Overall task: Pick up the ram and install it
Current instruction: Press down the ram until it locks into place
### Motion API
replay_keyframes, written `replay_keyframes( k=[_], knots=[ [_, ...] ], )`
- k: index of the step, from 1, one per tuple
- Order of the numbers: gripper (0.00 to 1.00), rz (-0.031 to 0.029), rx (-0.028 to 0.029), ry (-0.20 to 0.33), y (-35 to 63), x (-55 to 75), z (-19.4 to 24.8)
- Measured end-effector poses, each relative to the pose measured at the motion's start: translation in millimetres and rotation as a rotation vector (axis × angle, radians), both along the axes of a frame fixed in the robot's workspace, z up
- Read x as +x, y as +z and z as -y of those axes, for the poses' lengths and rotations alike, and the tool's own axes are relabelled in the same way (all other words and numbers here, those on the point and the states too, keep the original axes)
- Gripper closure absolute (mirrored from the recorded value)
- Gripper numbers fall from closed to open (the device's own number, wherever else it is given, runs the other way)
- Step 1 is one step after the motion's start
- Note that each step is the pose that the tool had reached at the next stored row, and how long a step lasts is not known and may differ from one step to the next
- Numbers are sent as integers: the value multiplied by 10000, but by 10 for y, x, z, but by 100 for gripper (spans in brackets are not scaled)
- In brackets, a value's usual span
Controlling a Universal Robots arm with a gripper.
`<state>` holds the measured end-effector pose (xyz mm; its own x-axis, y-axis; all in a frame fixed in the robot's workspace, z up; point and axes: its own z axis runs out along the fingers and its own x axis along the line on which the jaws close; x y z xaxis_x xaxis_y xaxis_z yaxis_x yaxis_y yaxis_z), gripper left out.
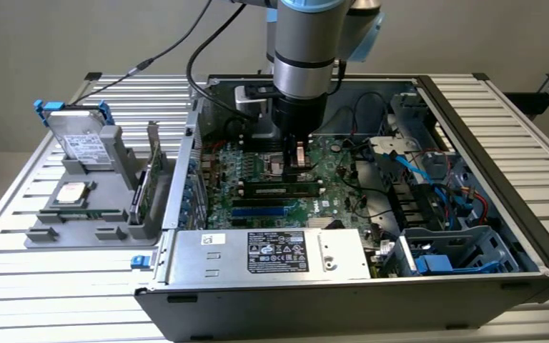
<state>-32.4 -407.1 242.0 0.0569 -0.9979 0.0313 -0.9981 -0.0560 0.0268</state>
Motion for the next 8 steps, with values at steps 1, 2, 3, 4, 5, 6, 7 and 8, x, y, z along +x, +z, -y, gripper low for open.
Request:
replay_keyframes(
  k=[1,2,3,4,5,6,7,8],
  knots=[
    [90,0,0,0,0,0,0],
    [90,-1,-2,-1,1,0,2],
    [90,-1,-3,1,1,10,6],
    [90,-1,-2,1,1,33,10],
    [90,-1,-2,1,0,57,15],
    [90,-1,-1,0,0,81,20],
    [90,-1,-1,0,0,112,24],
    [90,-1,-1,-1,0,138,26]
  ],
)
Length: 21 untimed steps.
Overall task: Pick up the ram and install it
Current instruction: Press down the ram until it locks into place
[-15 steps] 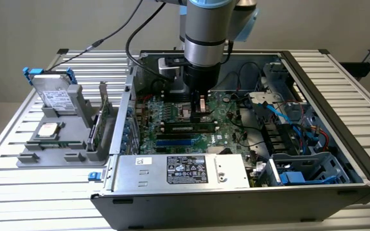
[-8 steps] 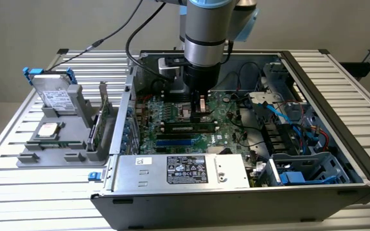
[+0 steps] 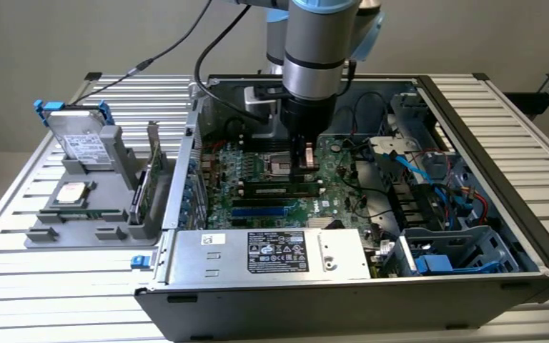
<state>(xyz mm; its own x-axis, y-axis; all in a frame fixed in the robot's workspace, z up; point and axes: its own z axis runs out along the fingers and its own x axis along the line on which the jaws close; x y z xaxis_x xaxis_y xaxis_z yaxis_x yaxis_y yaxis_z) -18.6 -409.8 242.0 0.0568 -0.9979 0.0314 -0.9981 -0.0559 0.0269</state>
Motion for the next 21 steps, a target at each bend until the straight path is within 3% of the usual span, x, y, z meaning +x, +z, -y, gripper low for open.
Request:
replay_keyframes(
  k=[4,7,11,21],
  knots=[
    [90,-1,1,0,-1,114,5],
    [90,-8,0,-1,-1,116,4],
    [90,-8,-6,1,-35,120,-41],
    [90,-7,-6,1,-119,120,-44]
  ],
)
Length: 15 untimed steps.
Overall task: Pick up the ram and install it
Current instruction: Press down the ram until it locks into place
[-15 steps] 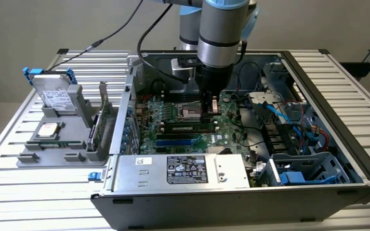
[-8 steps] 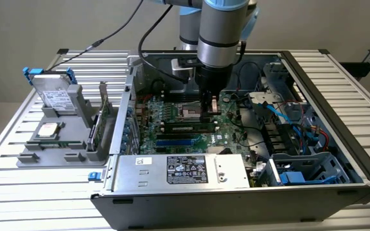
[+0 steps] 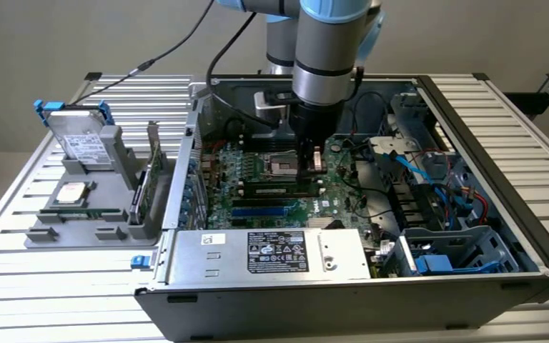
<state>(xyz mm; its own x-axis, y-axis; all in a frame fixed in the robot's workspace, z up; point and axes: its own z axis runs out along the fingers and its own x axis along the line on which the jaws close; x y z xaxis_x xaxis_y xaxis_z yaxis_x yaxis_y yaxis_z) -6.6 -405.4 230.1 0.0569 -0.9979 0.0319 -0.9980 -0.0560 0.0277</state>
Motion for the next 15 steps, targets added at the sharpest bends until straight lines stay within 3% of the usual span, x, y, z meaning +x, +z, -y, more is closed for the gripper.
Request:
replay_keyframes(
  k=[10,13,15],
  knots=[
    [90,-3,-7,-2,-49,0,1],
    [90,9,22,0,-24,2,-3],
    [90,0,1,1,0,-2,-1]
  ],
)
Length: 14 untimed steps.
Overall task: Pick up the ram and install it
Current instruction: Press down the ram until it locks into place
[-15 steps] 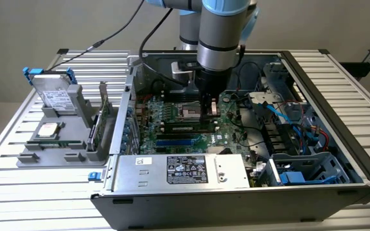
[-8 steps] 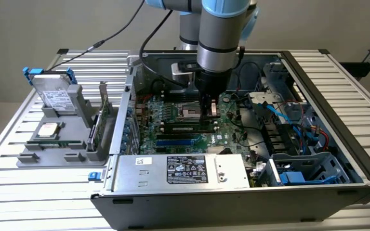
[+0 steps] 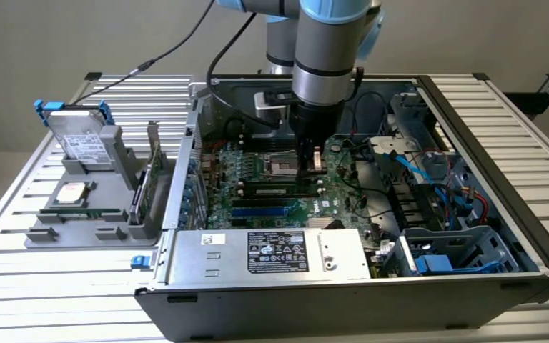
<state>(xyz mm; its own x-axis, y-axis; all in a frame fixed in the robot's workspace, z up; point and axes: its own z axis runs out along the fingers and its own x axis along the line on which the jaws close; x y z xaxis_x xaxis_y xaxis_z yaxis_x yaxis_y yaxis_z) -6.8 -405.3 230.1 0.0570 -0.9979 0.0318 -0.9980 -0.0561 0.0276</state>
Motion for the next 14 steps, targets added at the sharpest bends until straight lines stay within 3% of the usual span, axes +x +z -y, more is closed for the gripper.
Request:
replay_keyframes(
  k=[8,14],
  knots=[
    [90,-1,-14,0,1,-79,-59],
    [90,-2,-17,-1,3,-250,-75]
  ],
)
